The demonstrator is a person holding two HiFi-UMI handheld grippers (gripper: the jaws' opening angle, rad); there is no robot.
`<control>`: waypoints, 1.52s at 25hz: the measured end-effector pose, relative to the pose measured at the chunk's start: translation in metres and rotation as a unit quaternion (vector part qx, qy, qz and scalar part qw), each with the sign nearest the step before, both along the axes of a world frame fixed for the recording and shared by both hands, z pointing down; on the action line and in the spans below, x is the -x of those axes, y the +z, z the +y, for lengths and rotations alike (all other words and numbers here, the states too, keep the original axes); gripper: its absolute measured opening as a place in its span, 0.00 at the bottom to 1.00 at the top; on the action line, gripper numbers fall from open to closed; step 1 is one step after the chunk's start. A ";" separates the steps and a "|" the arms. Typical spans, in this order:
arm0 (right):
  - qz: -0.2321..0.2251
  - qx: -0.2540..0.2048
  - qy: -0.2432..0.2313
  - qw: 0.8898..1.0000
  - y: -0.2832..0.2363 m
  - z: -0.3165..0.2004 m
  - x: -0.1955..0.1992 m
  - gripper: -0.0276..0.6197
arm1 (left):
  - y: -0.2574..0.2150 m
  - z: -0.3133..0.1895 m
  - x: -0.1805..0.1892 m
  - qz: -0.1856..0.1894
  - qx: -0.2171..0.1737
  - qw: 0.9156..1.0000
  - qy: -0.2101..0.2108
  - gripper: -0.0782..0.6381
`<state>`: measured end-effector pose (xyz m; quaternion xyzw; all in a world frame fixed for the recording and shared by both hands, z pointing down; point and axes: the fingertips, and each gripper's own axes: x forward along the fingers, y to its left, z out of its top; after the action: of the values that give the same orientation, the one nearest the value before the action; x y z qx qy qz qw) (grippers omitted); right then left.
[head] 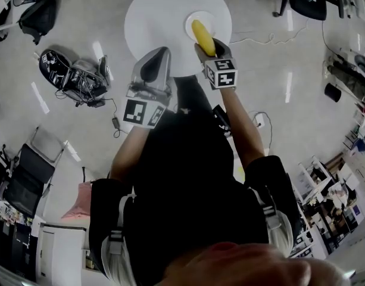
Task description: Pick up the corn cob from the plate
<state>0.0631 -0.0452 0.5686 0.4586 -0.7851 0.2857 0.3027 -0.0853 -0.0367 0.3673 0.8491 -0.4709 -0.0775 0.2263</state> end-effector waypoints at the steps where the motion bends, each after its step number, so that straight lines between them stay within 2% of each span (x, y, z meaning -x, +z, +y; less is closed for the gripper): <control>1: 0.000 -0.003 0.002 1.000 -0.005 0.002 0.001 0.45 | -0.003 0.003 0.001 0.001 -0.003 1.000 0.001 0.12; 22: -0.039 -0.068 0.050 0.996 -0.102 0.056 0.019 0.45 | -0.047 0.054 0.011 0.015 -0.048 0.998 0.043 0.12; 38: -0.091 -0.121 0.052 0.987 -0.167 0.088 -0.005 0.45 | -0.068 0.077 -0.022 0.004 -0.058 0.998 0.031 0.12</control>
<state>0.0684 0.0426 0.4012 0.5038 -0.8134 0.2449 0.1569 -0.0635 0.0399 0.2997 0.8747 -0.4379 -0.1012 0.1812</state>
